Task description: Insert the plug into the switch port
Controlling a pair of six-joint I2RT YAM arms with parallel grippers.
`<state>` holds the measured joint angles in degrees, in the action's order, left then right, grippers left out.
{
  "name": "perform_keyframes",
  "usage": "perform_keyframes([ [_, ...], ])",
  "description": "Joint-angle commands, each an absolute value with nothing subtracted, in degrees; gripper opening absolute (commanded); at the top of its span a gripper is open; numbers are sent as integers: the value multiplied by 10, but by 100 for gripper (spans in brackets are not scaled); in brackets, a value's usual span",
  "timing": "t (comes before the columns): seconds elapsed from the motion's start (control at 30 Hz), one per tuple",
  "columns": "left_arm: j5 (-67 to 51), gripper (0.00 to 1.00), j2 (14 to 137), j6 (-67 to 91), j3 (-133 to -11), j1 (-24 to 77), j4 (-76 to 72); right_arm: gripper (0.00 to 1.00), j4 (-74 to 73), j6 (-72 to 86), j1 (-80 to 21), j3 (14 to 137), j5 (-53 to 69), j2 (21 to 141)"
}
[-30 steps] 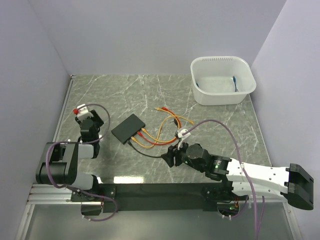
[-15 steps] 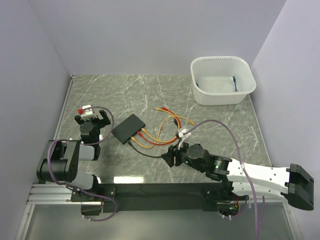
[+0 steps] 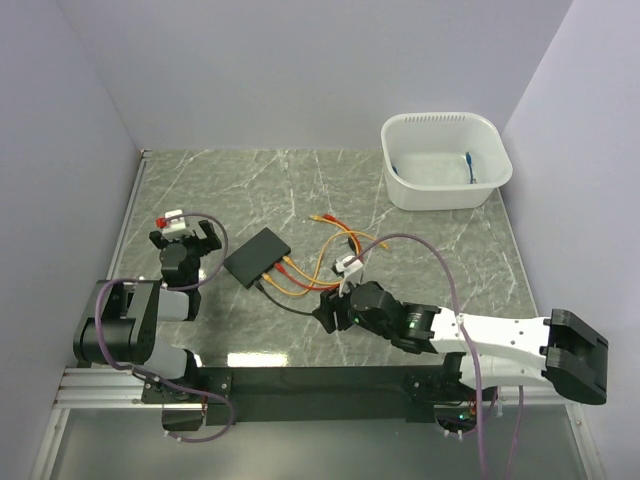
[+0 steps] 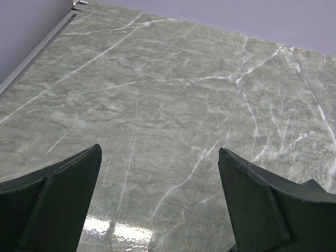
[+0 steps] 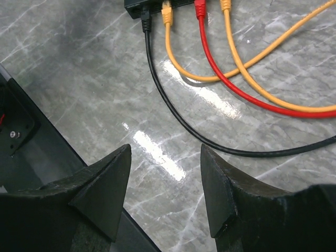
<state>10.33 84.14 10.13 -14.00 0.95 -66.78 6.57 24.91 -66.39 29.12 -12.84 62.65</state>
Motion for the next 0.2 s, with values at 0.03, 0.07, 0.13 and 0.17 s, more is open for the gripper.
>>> perform_keyframes([
  [0.03,93,99,836,95,-142,11,-695,61,87,257,-666,309,-116,618],
  [0.07,93,99,836,95,-142,11,-695,61,94,253,-666,304,-111,614],
  [0.13,93,99,837,94,-142,11,-696,61,100,254,-667,297,-109,599],
  [0.17,93,99,837,95,-142,11,-694,61,99,253,-666,298,-112,595],
])
